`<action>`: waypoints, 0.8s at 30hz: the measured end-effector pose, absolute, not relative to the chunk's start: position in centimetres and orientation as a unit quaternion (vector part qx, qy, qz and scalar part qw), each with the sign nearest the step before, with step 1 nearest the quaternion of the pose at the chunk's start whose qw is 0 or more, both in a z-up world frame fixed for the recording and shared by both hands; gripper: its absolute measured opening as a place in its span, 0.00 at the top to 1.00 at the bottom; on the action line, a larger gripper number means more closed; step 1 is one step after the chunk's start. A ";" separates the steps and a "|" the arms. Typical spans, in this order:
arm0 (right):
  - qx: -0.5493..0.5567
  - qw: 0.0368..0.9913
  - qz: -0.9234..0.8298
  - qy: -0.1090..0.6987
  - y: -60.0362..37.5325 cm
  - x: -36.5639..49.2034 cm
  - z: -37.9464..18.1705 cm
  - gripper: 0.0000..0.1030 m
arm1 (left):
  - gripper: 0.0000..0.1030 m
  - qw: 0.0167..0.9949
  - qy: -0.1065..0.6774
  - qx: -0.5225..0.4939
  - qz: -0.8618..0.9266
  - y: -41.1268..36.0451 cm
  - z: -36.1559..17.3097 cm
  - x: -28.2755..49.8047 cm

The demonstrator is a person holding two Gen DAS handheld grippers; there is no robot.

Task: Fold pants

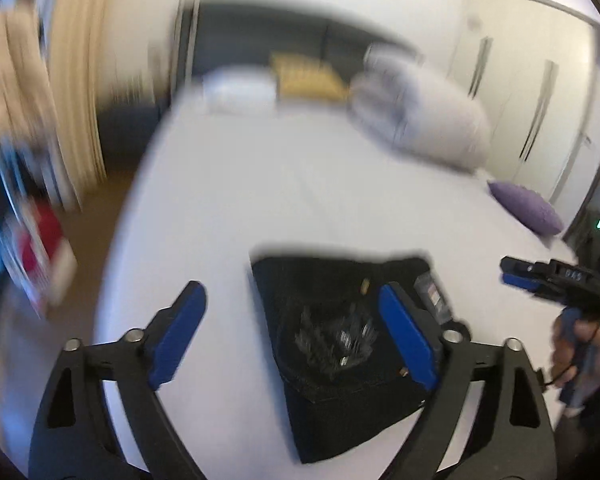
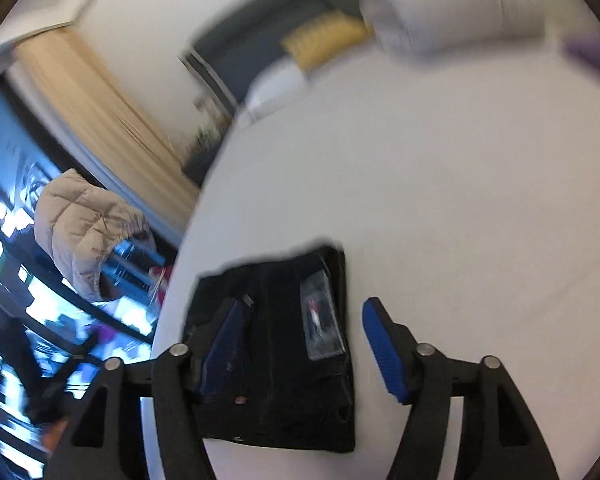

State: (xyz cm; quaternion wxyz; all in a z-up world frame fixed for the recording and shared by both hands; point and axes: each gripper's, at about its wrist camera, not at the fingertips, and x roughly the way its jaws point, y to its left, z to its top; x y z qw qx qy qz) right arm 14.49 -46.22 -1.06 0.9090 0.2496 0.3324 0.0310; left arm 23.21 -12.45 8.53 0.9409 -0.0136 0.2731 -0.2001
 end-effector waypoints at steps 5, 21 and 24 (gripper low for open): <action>0.165 0.975 -0.012 0.149 -42.7 5.6 9.6 0.00 | 0.00 0.988 0.102 0.064 -0.092 -15.0 18.0 12.1; 0.066 0.994 -0.086 -0.026 -36.6 -11.1 24.4 0.00 | 0.00 0.995 0.041 0.044 -0.076 -12.4 28.2 -6.3; 0.080 0.992 -0.096 -0.002 -35.9 -11.8 24.6 0.00 | 0.00 0.993 0.076 0.035 -0.087 -12.3 27.7 -7.1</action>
